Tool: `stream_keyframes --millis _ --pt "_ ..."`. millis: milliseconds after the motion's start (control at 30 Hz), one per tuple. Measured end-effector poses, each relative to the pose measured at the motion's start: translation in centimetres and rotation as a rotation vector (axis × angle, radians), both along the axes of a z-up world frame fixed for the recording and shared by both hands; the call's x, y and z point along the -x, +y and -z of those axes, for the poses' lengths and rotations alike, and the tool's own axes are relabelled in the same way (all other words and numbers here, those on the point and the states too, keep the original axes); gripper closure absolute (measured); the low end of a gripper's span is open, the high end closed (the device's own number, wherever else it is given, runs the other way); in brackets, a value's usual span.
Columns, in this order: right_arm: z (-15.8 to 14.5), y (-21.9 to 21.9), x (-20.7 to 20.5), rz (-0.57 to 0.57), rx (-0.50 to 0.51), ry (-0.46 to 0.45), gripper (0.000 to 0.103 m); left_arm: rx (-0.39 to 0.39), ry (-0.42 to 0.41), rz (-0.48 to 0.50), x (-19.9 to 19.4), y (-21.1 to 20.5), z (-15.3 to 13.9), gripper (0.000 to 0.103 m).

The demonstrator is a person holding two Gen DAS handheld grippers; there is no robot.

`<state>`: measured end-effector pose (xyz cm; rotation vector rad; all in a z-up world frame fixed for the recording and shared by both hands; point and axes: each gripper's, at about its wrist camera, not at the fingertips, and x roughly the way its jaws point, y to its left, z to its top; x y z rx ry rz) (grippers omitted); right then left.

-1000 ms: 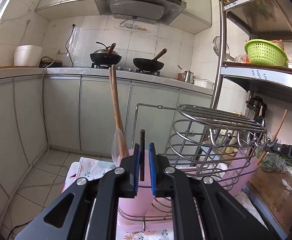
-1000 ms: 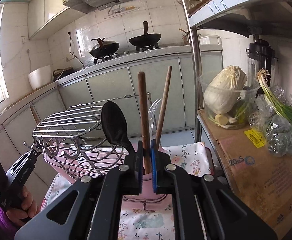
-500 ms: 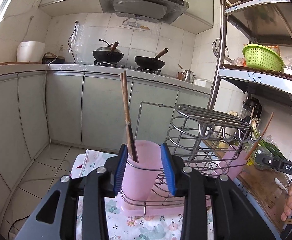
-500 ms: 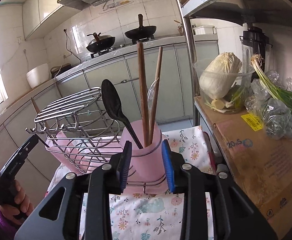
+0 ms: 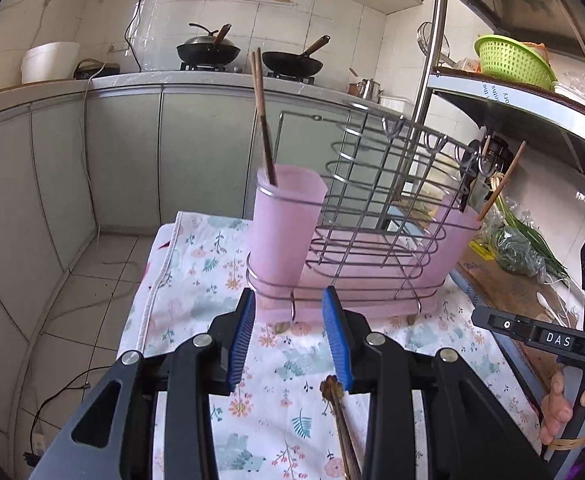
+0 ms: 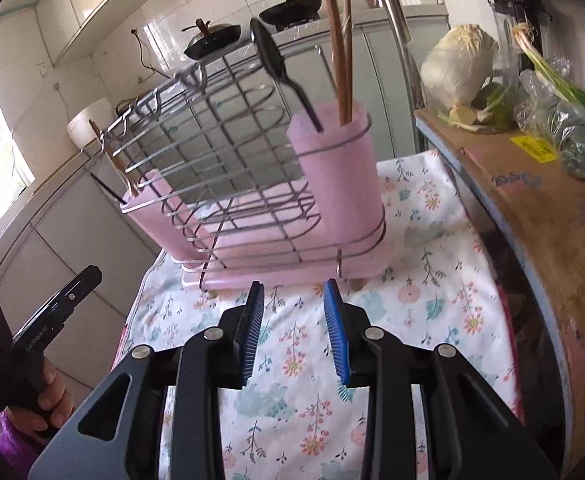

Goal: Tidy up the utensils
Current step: 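Lower both grippers to the cloth toward the gold spoon and a dark chopstick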

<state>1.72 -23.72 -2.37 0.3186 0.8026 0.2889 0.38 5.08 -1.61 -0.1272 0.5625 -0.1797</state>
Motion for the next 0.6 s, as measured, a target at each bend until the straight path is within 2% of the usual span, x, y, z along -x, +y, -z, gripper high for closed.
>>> stream_keyframes --millis 233,600 --pt "2.9 3.2 0.6 -0.103 -0.049 0.14 0.072 0.003 0.086 0.001 1.6 0.9 2.5 0.069" --pt "6.0 8.5 -1.0 -0.207 -0.128 0.331 0.072 0.009 0.153 0.031 3.5 1.7 4.8 0.069"
